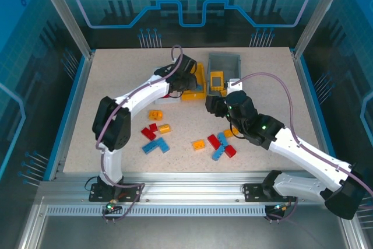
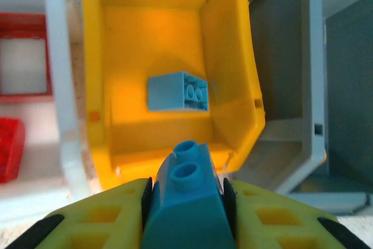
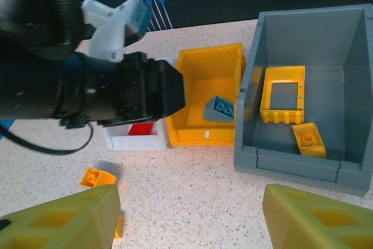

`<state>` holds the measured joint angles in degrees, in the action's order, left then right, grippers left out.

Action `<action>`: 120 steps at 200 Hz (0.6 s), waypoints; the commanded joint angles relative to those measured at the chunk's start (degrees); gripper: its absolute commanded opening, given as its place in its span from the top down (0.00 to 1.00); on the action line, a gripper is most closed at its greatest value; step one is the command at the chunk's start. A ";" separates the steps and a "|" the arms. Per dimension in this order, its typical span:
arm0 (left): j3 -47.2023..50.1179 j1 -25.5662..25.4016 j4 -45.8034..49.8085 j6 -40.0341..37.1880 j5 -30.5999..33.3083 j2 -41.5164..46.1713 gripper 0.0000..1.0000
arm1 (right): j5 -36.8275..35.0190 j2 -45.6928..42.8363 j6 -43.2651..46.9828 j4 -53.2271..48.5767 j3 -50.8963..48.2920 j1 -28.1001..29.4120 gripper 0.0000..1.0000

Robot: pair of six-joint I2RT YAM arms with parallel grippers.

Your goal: Sort the legos into containers by color

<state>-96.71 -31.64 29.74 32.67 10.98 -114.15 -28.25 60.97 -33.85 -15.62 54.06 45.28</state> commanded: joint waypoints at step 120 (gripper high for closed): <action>-16.40 1.06 11.55 -1.95 2.60 -11.26 0.62 | 2.68 -0.07 -2.72 -1.15 -0.18 -2.47 0.33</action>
<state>-107.24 -31.20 36.86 31.38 12.84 -119.83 -26.35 60.97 -35.83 -16.05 54.04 43.81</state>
